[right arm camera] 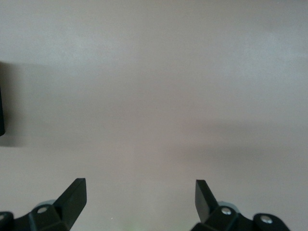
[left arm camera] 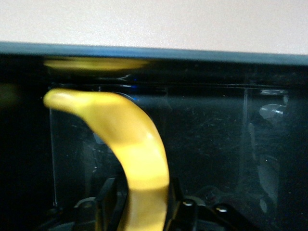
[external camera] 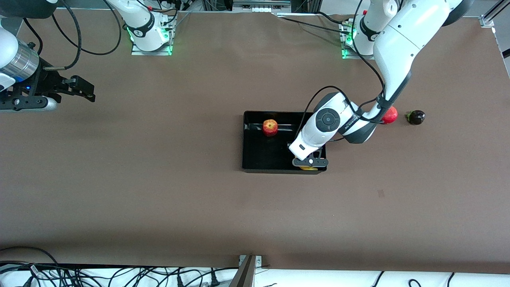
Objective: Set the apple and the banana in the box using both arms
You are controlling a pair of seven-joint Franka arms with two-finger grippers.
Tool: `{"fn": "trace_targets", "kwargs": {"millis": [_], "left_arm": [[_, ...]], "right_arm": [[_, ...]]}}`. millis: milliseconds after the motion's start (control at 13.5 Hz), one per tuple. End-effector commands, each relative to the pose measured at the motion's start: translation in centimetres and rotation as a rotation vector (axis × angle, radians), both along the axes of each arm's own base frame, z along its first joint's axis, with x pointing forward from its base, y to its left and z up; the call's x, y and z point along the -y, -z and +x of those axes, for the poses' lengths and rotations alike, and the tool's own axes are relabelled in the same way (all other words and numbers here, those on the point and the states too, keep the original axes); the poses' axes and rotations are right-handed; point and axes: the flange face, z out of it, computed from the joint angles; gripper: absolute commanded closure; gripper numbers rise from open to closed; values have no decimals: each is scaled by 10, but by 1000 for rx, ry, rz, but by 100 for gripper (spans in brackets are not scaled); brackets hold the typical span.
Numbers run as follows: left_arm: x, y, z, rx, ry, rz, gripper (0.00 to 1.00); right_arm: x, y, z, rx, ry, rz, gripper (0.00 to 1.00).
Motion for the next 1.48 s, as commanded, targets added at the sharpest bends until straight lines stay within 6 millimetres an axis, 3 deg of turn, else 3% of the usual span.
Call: {"fn": "trace_targets", "kwargs": {"millis": [0,148,443,665,813,1034,1108,1404], "left_arm": [[1,-14,1,21,-30,31,36],[-1,-38,0,7,-54,73,0],[-16,-110,1,15,-105,110,0],[-52,-181,4,10,-159,113,0],[-94,-230,3,-15,-153,106,0],[-181,-306,-6,-21,-68,80,0],[-217,-322,-9,-28,-25,74,0],[-322,-371,-23,-45,99,89,0]], "right_arm": [[3,-4,3,6,6,-9,0],[3,-4,3,6,5,-9,0],[4,-4,3,6,6,-9,0],[4,-4,3,6,6,-9,0],[4,-4,3,6,6,-9,0],[4,-4,3,6,6,-9,0],[4,-4,3,6,6,-9,0],[4,-4,3,6,6,-9,0]]}}
